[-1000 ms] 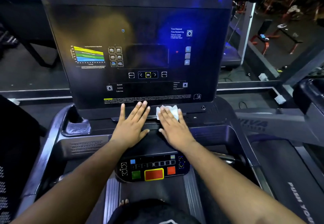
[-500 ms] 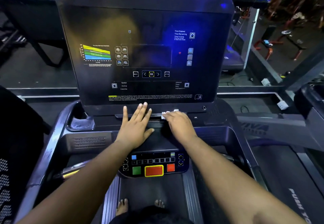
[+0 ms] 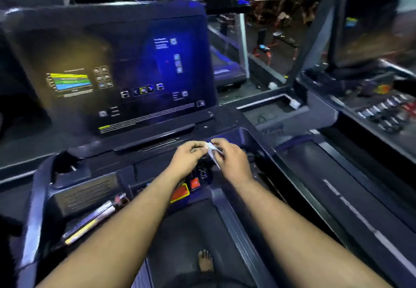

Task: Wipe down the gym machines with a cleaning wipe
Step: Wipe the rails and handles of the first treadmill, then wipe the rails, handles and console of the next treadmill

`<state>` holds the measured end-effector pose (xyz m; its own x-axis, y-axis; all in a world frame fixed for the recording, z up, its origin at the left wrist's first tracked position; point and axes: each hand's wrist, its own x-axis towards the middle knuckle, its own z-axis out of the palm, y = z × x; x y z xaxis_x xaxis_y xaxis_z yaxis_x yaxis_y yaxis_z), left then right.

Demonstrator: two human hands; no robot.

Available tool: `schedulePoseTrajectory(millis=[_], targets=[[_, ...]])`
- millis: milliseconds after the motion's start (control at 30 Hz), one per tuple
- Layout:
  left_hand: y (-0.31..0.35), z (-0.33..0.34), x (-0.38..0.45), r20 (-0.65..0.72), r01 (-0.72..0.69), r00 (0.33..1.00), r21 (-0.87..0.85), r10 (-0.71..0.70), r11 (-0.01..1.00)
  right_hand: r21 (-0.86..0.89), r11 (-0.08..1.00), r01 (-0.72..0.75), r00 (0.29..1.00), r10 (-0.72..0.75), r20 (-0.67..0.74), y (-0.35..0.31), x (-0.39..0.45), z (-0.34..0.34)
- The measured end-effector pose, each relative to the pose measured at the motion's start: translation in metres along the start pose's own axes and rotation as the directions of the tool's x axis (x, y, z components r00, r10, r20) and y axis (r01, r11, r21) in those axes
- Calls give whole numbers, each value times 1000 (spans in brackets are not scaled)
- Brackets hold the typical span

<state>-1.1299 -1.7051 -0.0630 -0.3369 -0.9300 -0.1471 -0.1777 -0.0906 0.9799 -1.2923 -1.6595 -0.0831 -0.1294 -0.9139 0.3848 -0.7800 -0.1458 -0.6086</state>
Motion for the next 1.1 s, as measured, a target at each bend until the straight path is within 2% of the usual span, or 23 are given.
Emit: schedulePoseTrajectory(millis=[133, 233, 333, 400, 467, 533, 600, 667, 767, 800, 900, 967, 1100], targets=[[6, 60, -33, 228, -18, 973, -20, 22, 1000, -3, 985, -171, 983, 171, -64, 6, -67, -63], [15, 114, -65, 347, -67, 935, -15, 68, 998, 139, 944, -299, 950, 308, -52, 12, -119, -120], [27, 175, -103, 532, -133, 839, -5, 115, 991, 259, 827, -499, 861, 508, 34, 23, -179, -178], [36, 217, -131, 626, -191, 765, -9, 154, 982, 449, 680, -579, 797, 587, 139, 25, -224, -214], [47, 262, -166, 671, -242, 715, -29, 199, 970, 607, 545, -578, 768, 615, 178, 25, -275, -251], [52, 301, -196, 684, -258, 696, -44, 217, 965, 670, 483, -563, 726, 677, 122, 28, -316, -281], [55, 348, -238, 704, -222, 682, -64, 201, 973, 725, 468, -506, 682, 731, 4, 37, -367, -316], [54, 400, -286, 746, -126, 653, -62, 130, 990, 754, 480, -449, 624, 772, -120, 47, -425, -353], [44, 473, -354, 846, -52, 533, 10, 19, 999, 712, 524, -467, 514, 816, -263, 56, -506, -404], [41, 501, -382, 882, -54, 471, 45, -14, 998, 708, 528, -470, 474, 827, -302, 60, -539, -424], [35, 565, -453, 937, -62, 345, 70, -44, 996, 697, 521, -492, 376, 850, -370, 66, -623, -467], [34, 605, -498, 958, -55, 284, 60, -42, 997, 706, 505, -497, 293, 863, -412, 60, -677, -495], [41, 673, -573, 974, -80, 225, 39, -20, 996, 784, 476, -398, 133, 875, -465, 46, -766, -539]])
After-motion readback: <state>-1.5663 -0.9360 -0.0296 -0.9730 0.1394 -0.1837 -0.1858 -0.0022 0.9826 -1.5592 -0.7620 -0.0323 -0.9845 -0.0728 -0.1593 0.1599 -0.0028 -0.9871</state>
